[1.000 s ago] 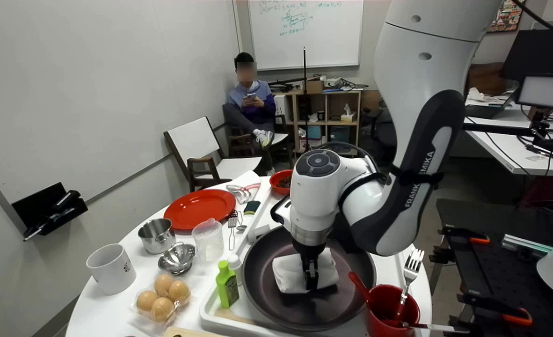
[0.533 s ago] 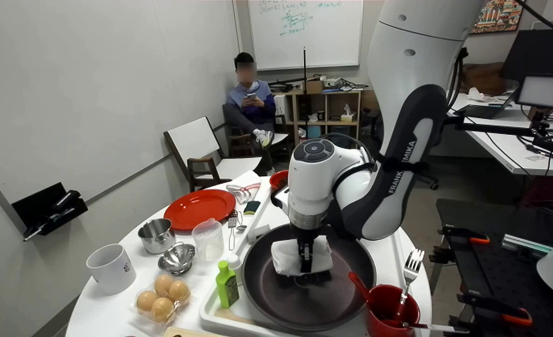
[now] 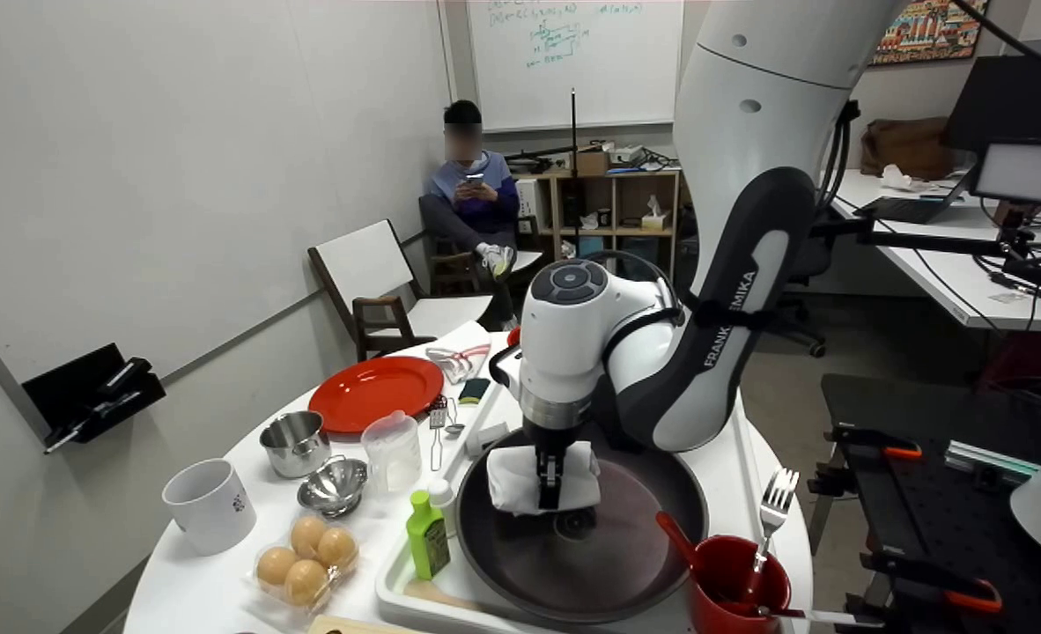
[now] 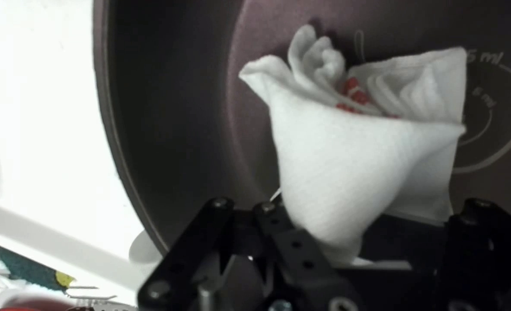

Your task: Use the white cloth to wipe the pan

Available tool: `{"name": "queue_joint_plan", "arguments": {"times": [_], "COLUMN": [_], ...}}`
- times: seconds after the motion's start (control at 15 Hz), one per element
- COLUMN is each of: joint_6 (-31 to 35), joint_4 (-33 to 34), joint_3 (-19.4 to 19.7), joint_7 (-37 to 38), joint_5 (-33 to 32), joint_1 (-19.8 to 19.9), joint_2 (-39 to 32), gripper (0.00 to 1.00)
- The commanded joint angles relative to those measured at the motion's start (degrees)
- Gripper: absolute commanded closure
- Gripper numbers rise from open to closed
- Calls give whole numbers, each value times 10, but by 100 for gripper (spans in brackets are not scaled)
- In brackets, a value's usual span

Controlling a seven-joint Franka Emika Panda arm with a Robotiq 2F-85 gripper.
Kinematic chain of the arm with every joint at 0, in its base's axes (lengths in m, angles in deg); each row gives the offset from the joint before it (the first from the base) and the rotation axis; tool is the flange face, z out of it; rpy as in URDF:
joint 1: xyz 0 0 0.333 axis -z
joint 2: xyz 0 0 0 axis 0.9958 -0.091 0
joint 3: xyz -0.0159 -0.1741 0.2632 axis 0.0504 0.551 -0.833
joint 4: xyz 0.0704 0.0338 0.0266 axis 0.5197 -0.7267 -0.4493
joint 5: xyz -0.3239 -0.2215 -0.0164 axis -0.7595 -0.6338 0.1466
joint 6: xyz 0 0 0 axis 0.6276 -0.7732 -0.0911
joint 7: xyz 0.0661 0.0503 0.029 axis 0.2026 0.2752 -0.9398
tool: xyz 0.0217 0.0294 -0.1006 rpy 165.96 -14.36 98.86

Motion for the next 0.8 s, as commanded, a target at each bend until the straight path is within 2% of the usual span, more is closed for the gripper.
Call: {"name": "queue_joint_plan", "arguments": {"times": [0.0, 0.33, 0.73], "joint_6": [-13, -20, -17], "joint_4": [38, 57, 47], "joint_3": [-2, -14, -26], "joint_7": [10, 8, 5], "joint_5": [13, 13, 4], "joint_1": [-13, -16, -36], "joint_2": [-23, -36, -35], "gripper": [94, 94, 94]}}
